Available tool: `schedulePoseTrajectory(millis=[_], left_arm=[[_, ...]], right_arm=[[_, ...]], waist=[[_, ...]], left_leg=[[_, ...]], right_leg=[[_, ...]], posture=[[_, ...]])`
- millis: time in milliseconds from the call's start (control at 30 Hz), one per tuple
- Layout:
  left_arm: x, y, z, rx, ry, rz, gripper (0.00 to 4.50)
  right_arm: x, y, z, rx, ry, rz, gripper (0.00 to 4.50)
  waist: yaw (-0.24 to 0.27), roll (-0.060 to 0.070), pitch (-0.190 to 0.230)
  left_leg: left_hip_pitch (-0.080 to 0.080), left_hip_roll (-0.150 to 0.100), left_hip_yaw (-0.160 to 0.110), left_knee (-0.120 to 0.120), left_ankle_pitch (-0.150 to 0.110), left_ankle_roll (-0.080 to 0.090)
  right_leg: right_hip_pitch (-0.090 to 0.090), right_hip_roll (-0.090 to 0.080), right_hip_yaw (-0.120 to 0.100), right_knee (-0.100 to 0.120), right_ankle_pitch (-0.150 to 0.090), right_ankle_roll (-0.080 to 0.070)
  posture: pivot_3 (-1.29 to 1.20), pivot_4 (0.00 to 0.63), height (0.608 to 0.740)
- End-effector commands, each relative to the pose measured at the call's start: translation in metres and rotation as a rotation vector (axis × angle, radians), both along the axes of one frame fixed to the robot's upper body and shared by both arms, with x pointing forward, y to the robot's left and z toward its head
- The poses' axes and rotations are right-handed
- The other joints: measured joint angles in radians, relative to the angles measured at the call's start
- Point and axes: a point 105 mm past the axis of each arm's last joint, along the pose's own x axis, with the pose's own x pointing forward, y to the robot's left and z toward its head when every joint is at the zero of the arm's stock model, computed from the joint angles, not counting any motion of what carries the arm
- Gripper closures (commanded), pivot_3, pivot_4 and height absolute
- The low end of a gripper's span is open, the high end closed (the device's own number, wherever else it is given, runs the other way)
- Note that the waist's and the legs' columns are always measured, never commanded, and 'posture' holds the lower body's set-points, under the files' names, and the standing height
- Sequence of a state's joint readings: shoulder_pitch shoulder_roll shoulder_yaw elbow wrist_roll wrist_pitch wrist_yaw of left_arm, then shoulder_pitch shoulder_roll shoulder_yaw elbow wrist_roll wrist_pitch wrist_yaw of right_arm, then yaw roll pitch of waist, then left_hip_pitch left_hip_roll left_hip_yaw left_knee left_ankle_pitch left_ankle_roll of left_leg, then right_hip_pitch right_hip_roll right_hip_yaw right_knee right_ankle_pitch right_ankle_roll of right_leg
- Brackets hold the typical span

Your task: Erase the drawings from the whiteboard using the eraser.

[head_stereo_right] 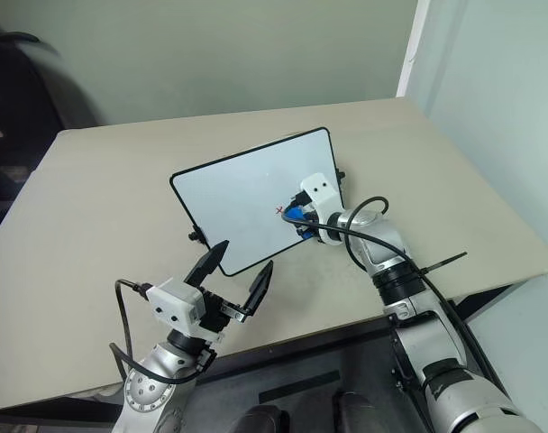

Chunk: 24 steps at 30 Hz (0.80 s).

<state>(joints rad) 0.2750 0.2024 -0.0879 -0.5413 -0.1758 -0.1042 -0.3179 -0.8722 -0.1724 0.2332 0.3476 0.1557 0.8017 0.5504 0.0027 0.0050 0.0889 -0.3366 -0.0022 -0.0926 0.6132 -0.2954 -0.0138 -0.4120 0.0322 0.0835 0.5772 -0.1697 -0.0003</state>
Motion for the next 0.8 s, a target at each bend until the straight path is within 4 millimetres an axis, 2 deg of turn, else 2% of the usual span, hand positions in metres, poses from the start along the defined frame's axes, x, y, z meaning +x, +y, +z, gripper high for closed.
schedulePoseTrajectory(millis=[33, 267, 433, 600, 700, 800], left_arm=[[-0.004, 0.001, 0.015, -0.016, -0.054, 0.001, 0.0], [-0.002, -0.001, 0.015, -0.014, -0.056, -0.004, 0.0], [-0.002, 0.0, 0.015, -0.015, -0.058, -0.007, 0.0], [-0.003, -0.001, 0.017, -0.018, -0.061, -0.007, 0.0], [-0.003, -0.001, 0.017, -0.018, -0.06, -0.007, 0.0], [-0.004, -0.002, 0.016, -0.018, -0.059, -0.008, 0.0]], right_arm=[[-0.002, 0.005, 0.006, -0.007, -0.021, 0.025, 3.69], [0.001, -0.001, 0.003, -0.041, -0.014, 0.015, 3.69], [0.004, 0.004, 0.04, 0.024, -0.113, 0.028, 3.69], [0.005, 0.007, 0.063, 0.054, -0.166, 0.027, 3.69], [0.003, 0.009, 0.063, 0.056, -0.166, 0.033, 3.69], [0.004, 0.008, 0.049, 0.037, -0.134, 0.026, 3.69]], waist=[[0.0, 0.0, 0.0], [0.0, 0.0, 0.0], [0.0, 0.0, 0.0], [0.0, 0.0, 0.0], [0.0, -0.001, -0.001], [0.001, -0.001, -0.001]], left_leg=[[0.0, 0.0, 0.0, 0.0, 0.0, 0.0], [0.001, 0.0, 0.0, 0.0, 0.002, 0.003], [0.001, 0.0, 0.0, 0.0, 0.002, 0.003], [-0.001, 0.0, 0.001, 0.0, 0.002, 0.003], [0.0, 0.0, 0.0, 0.0, 0.002, 0.003], [-0.001, 0.0, 0.0, 0.0, 0.002, 0.003]], right_leg=[[0.0, 0.0, 0.0, 0.0, 0.001, -0.001], [0.0, 0.0, 0.0, 0.0, 0.002, -0.001], [0.0, 0.0, 0.0, 0.0, 0.003, -0.003], [-0.002, 0.0, 0.0, 0.0, 0.003, -0.002], [-0.001, 0.0, 0.0, 0.0, 0.003, -0.003], [-0.002, 0.0, 0.0, 0.0, 0.004, -0.004]], posture=[[0.0, 0.15, 0.739], [0.0, 0.15, 0.739], [0.0, 0.15, 0.739], [0.0, 0.15, 0.739], [0.0, 0.15, 0.739], [0.0, 0.15, 0.739]])
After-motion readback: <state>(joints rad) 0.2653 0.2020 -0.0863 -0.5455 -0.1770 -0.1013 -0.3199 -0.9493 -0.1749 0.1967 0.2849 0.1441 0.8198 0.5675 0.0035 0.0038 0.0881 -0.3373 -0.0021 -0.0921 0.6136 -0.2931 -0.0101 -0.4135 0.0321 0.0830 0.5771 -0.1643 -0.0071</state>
